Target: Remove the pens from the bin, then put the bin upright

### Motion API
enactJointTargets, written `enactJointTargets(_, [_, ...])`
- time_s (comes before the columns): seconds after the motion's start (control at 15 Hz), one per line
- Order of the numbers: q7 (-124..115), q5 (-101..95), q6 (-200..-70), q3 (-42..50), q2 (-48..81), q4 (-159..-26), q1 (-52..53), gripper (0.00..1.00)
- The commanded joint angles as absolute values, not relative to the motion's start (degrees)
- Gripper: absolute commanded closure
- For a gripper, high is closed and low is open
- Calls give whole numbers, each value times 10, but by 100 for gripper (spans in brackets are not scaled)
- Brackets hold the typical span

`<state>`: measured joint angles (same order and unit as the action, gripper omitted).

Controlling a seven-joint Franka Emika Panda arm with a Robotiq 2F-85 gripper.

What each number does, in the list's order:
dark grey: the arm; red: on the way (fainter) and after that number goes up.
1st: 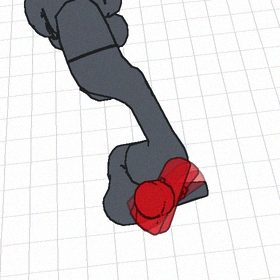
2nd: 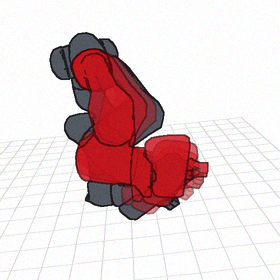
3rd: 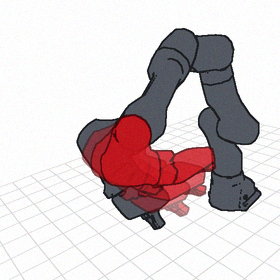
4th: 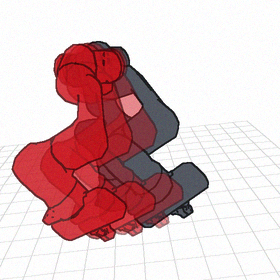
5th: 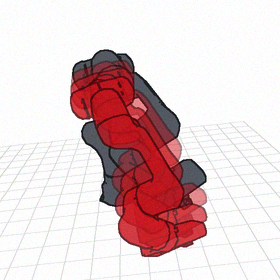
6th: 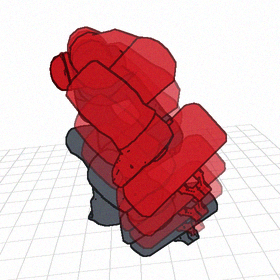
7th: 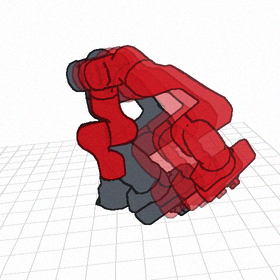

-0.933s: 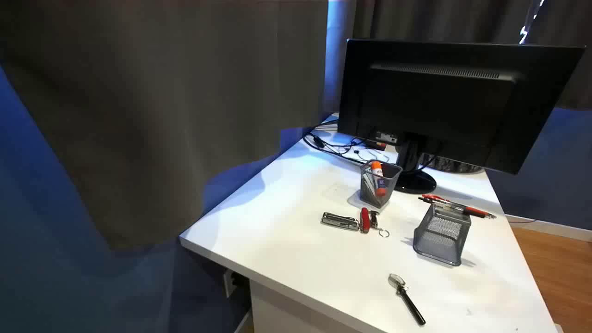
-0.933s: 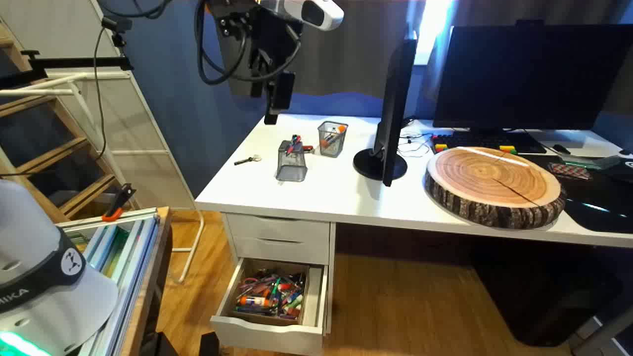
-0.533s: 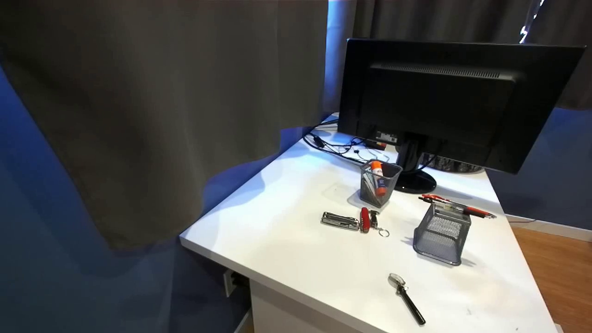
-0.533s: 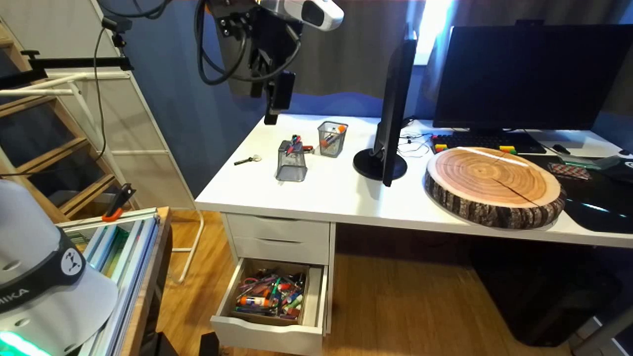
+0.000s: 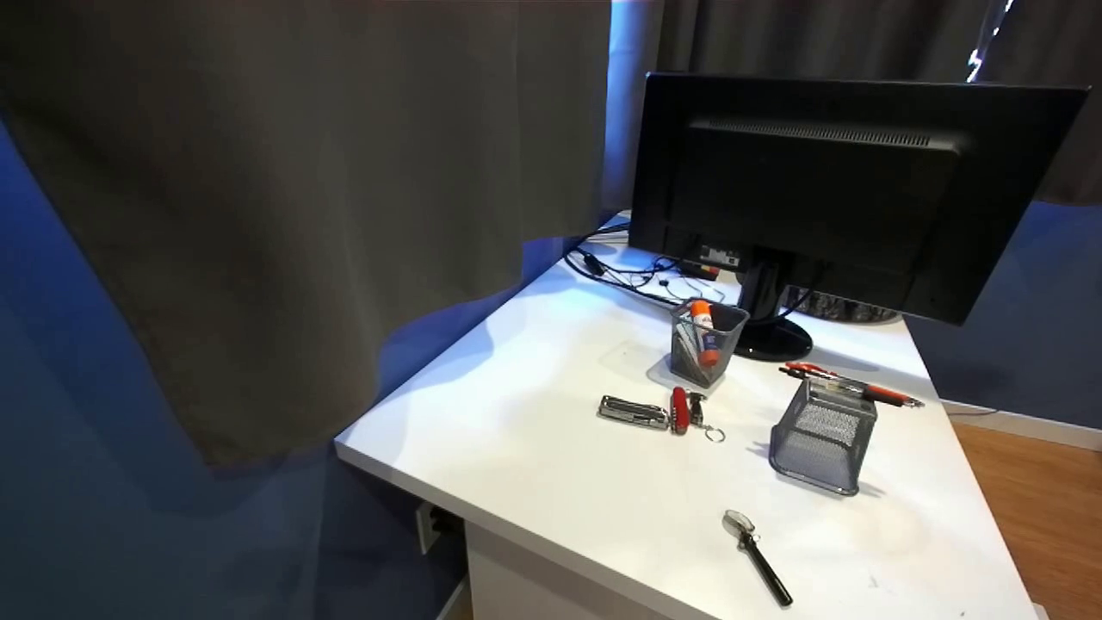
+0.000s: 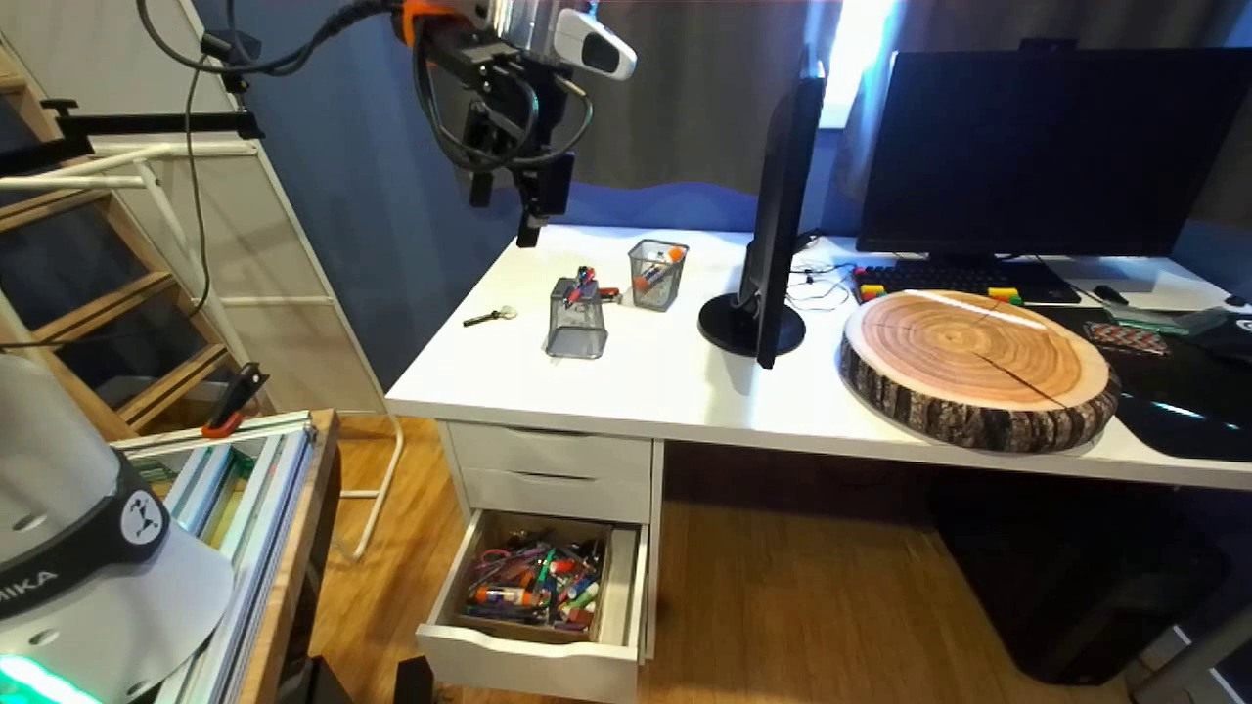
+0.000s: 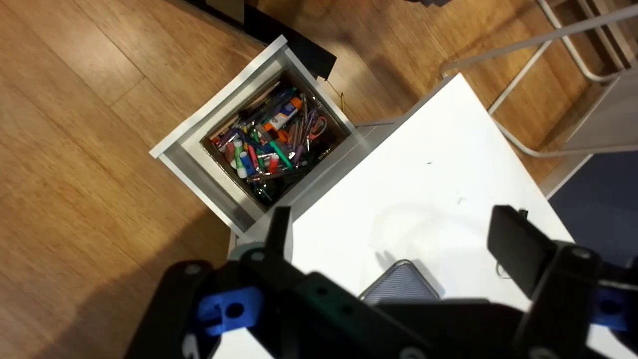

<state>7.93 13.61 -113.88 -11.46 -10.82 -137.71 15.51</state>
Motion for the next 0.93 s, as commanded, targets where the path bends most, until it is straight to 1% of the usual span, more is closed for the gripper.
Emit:
enactJointTargets(0.0, [100, 91, -1152, -157, -24, -1310, 180, 0])
enactJointTargets(0.53, [173, -56, -1171, -205, 118, -1179, 211, 0])
enactJointTargets(0.8, [275, -57, -1199, -220, 176, -1132, 209, 0])
enactJointTargets(0.87, [233, -48, -1194, -216, 140, -1166, 207, 0])
